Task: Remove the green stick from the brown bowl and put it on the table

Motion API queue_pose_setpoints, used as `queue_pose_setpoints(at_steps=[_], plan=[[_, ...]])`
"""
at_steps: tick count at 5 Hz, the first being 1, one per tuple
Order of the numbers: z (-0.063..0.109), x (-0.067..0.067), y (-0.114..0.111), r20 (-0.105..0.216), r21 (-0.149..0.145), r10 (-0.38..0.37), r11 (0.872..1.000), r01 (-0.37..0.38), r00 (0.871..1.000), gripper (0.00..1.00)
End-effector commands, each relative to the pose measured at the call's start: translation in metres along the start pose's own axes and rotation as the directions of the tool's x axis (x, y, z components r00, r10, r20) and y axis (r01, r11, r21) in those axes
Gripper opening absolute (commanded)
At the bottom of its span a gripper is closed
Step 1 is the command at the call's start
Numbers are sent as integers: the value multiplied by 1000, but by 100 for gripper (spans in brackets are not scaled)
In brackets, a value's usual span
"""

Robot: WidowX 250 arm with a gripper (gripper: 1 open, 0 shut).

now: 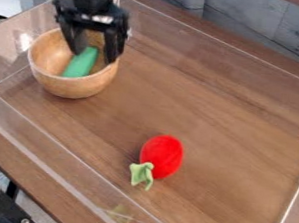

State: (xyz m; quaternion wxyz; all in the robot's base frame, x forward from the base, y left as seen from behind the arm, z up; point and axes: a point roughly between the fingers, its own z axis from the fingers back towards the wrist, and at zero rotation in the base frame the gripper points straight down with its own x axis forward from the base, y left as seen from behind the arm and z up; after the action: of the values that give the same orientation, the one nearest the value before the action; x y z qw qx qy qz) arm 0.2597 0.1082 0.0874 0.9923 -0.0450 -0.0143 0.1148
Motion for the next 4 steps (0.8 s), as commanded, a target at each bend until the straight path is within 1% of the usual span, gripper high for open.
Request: queue_pose_setpoints(at_steps=[1,2,3,4], plan=[[-1,4,13,39,27,-41,999,40,998,100],[-7,6,18,38,30,-76,997,75,996,100],[-12,12,23,35,30,-97,995,96,995,100],[-10,20,35,39,29,-60,998,59,997,100]])
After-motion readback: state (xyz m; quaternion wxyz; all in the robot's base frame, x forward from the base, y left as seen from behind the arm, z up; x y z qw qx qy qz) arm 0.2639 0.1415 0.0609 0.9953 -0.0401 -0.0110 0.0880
